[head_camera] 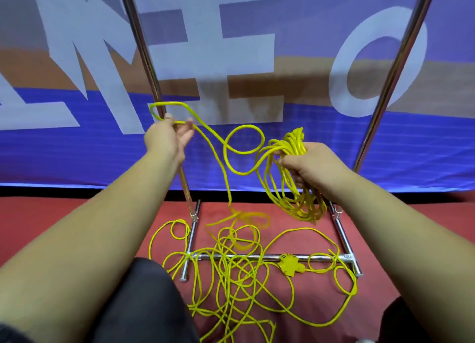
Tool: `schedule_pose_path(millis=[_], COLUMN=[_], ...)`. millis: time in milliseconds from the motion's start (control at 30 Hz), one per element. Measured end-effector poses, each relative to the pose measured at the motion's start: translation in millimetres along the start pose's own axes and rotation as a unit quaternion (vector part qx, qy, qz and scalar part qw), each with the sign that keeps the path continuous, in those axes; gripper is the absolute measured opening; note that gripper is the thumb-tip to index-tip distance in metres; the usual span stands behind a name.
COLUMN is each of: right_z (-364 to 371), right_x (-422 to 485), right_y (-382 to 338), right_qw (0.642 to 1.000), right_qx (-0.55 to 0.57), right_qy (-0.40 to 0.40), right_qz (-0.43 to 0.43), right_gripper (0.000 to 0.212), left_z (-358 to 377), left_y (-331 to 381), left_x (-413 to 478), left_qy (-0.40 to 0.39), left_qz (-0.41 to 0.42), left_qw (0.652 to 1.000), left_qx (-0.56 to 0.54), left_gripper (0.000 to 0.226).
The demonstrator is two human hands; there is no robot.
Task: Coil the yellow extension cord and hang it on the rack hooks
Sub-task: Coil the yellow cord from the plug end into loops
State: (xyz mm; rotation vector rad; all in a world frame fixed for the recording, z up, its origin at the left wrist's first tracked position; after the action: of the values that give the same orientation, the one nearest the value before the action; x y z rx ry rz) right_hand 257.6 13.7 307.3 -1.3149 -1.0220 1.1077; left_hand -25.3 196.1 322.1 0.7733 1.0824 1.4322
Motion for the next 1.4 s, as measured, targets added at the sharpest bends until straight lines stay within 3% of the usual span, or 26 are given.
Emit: schedule_pose_path(millis=[67,100,133,167,200,233,300,367,400,433,467,500,533,567,600,667,700,733,833,933,967,1067,1167,1233,1300,1400], right_z=[-3.3,-4.2,-5.0,-5.2,-5.0,-5.0,-5.5,-4.7,-3.8,-3.1,-2.7,-2.0,-1.0,0.3,1.8,5.5,7.8,10.6,17.4,17.9,17.0,9.7,0.5,-5.1,-9.9,-15.6], right_x=[0.8,1.0,1.1,0.5,-0.4,-1.2,-2.7,-4.1,-5.9,-7.9,-10.0,-12.5,-15.5,-18.3,-20.6,-24.5,-26.2,-28.6,-36.0,-42.6,-44.8,-50.8,-56.3,-59.4,-61.8,-62.4], right_y=[1.9,2.3,2.3,1.9,1.1,0.2,-2.3,-5.7,-8.6,-11.1,-13.5,-16.3,-19.2,-21.5,-23.0,-25.6,-26.7,-28.3,-32.8,-36.6,-37.9,-41.1,-43.0,-43.5,-44.2,-43.1], right_qw=[1.0,1.0,0.999,0.998,0.996,0.994,0.986,0.982,0.982,0.983,0.983,0.984,0.985,0.985,0.985,0.983,0.98,0.977,0.968,0.963,0.961,0.958,0.957,0.959,0.96,0.962], right_qx=[-0.003,0.009,0.026,0.044,0.064,0.09,0.143,0.174,0.179,0.179,0.177,0.175,0.171,0.168,0.165,0.174,0.185,0.198,0.227,0.244,0.252,0.265,0.261,0.256,0.25,0.242], right_qy=[0.017,0.023,0.031,0.041,0.051,0.06,0.063,0.042,0.028,0.016,0.006,-0.003,-0.014,-0.024,-0.034,-0.054,-0.063,-0.073,-0.097,-0.104,-0.105,-0.109,-0.115,-0.117,-0.117,-0.112], right_qz=[0.002,0.006,0.011,0.018,0.027,0.034,0.048,0.053,0.051,0.047,0.042,0.036,0.03,0.027,0.027,0.03,0.035,0.039,0.042,0.037,0.035,0.036,0.043,0.046,0.047,0.051], right_gripper=[0.01,0.011,0.013,0.017,0.023,0.029,0.032,0.021,0.017,0.019,0.023,0.026,0.026,0.026,0.025,0.025,0.025,0.025,0.024,0.024,0.025,0.026,0.029,0.029,0.029,0.029], left_z=[-3.5,-6.2,-11.6,-19.3,-29.5,-39.9,-58.9,-75.0,-80.9,-83.0,-81.5,-75.2,-68.4,-58.5,-48.2,-30.8,-21.6,-16.0,-5.9,-4.9,-4.6,-1.3,4.1,8.1,11.4,8.5], left_y=[6.5,6.4,3.4,0.4,-5.0,-10.9,-24.1,-37.3,-45.8,-51.2,-58.6,-63.7,-70.9,-75.9,-83.4,-100.5,-107.6,-115.6,-141.2,-160.7,-162.7,-156.3,-143.2,-138.6,-133.8,-120.9], left_x=[-1.1,-3.5,-4.4,-4.1,-1.0,-2.1,-5.5,-19.0,-26.3,-36.6,-42.5,-48.6,-51.0,-57.6,-63.8,-83.9,-100.4,-112.5,-141.5,-150.4,-149.7,-142.8,-136.5,-128.5,-119.0,-101.6], left_qy=[0.004,-0.012,-0.042,-0.085,-0.147,-0.226,-0.364,-0.441,-0.459,-0.461,-0.457,-0.454,-0.444,-0.438,-0.442,-0.479,-0.514,-0.538,-0.581,-0.547,-0.513,-0.413,-0.325,-0.287,-0.251,-0.198], left_qz=[-0.015,-0.024,-0.025,-0.007,0.032,0.078,0.135,0.049,-0.034,-0.104,-0.124,-0.104,-0.055,-0.005,0.021,-0.027,-0.052,-0.054,-0.008,-0.011,-0.009,-0.003,0.007,0.011,0.012,0.034], left_qw=[0.991,0.99,0.994,0.996,0.974,0.908,0.682,0.411,0.297,0.217,0.171,0.148,0.154,0.185,0.247,0.392,0.428,0.434,0.387,0.357,0.348,0.366,0.439,0.462,0.46,0.403], left_qx=[-0.132,-0.142,-0.095,0.014,0.171,0.343,0.62,0.796,0.837,0.854,0.864,0.873,0.881,0.88,0.862,0.785,0.741,0.721,0.716,0.757,0.784,0.834,0.838,0.839,0.852,0.893], left_gripper=[0.02,0.023,0.025,0.025,0.027,0.03,0.04,0.05,0.055,0.06,0.061,0.057,0.054,0.054,0.06,0.078,0.085,0.089,0.081,0.051,0.052,0.071,0.073,0.08,0.082,0.072])
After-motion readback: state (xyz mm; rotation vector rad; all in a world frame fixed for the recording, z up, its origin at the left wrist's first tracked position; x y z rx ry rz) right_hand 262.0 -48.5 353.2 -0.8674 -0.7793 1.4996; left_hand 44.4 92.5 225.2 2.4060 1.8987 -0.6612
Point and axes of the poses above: each hand's wrist, its own x-axis towards the middle knuckle, its own z-axis out of the palm, y = z × x, the point moved 2 cm from there along x, towards the middle knuckle, and after that the axes turned 12 degrees about x, right-handed, at the moved point
